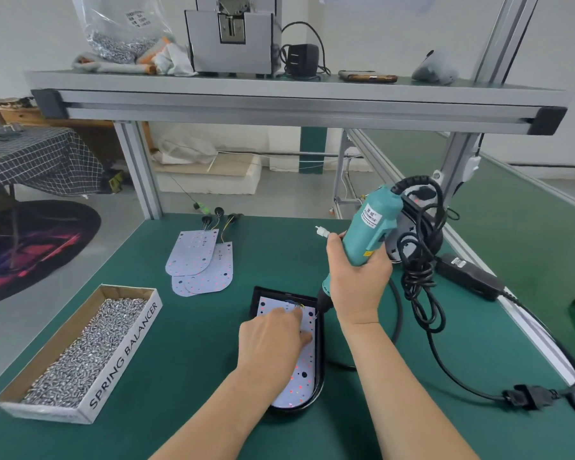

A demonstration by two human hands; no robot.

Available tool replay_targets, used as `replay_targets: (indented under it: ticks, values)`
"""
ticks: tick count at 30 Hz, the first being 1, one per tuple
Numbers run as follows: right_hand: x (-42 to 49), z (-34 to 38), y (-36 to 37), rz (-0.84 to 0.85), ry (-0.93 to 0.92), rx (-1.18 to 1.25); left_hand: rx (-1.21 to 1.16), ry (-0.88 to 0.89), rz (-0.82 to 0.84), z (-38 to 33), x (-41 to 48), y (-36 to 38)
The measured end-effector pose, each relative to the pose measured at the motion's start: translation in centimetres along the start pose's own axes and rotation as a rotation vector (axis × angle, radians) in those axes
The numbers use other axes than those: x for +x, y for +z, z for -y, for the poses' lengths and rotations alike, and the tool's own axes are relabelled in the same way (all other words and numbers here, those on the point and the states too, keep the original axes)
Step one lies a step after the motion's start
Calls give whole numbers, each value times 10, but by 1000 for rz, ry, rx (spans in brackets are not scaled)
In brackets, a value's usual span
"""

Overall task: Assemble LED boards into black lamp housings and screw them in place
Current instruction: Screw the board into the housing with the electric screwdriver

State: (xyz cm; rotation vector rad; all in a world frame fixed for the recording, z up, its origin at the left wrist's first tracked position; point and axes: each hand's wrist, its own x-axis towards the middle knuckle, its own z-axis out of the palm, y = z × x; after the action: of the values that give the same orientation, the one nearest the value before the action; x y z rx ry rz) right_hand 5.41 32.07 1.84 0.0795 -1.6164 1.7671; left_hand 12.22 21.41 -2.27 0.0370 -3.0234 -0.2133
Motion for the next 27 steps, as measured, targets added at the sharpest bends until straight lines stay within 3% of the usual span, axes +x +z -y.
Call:
replay_targets:
  ticks: [27]
  values:
    - [-3, -7, 6, 67, -4, -38, -1, 29, 23, 2, -1, 1]
